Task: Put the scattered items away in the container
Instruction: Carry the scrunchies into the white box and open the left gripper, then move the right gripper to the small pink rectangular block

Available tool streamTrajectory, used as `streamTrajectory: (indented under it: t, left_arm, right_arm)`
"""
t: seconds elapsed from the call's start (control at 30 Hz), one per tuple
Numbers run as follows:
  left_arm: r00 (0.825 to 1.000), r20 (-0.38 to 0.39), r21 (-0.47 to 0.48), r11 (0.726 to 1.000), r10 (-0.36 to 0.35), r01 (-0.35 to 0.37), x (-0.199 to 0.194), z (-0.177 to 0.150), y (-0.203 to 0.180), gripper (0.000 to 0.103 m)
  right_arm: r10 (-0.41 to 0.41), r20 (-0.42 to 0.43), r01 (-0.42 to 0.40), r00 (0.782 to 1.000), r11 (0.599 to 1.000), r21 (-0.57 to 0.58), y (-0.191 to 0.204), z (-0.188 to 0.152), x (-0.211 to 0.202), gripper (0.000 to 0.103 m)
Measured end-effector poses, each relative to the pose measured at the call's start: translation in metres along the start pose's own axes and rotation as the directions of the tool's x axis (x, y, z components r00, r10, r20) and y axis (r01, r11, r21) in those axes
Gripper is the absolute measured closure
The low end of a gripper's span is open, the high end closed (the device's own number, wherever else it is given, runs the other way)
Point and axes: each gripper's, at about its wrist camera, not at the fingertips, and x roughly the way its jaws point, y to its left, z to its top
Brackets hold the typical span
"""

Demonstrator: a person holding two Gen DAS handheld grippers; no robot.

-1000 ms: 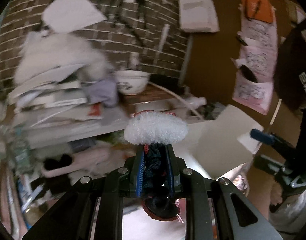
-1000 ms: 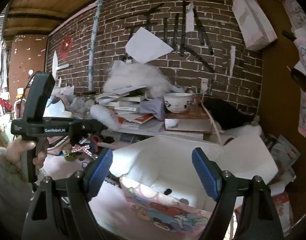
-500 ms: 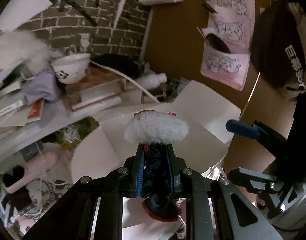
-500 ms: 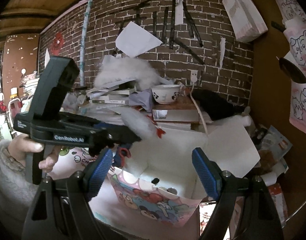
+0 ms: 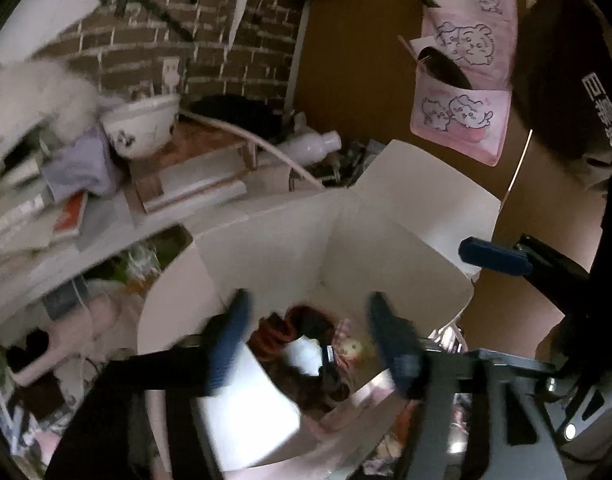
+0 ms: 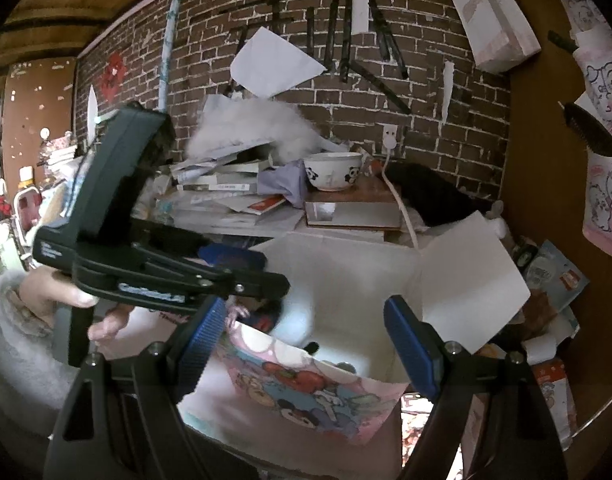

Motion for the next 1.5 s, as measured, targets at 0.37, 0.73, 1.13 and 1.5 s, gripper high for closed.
streamTrajectory:
  t: [0.37, 0.73, 1.13, 1.5]
  left_arm:
    - [0.974, 0.148, 0.002, 0.984, 0.174, -0.176, -0.041, -0.003, 0.012, 0.009]
    - [0.901, 0.182, -0.093, 0.919, 0.395, -0.384, -0.113, -0.041, 0.048, 0.004]
    - [0.815, 0.082, -0.230, 0.807, 0.573, -0.544, -0.162, -0.107, 0.101, 0.003]
    - [0.819, 0.023, -0.332, 0.777, 0.574, -0.535, -0.169, -0.163, 0.133, 0.003]
  right_arm:
    - [0.039, -0.014, -0.039, 0.999, 0.999, 0.012, 0.003, -0.002, 0.001, 0.023]
    - [0.150, -0.022, -0.151, 0.988, 0.988, -0.030, 0.048, -0.002, 0.009, 0.023]
    - [0.340, -0.072, -0.345, 0.938, 0.935, -0.076, 0.126, -0.016, 0.031, 0.024]
    - [0.165, -0.089, -0.167, 0.982, 0.986, -0.014, 0.178, -0.052, 0.082, 0.034]
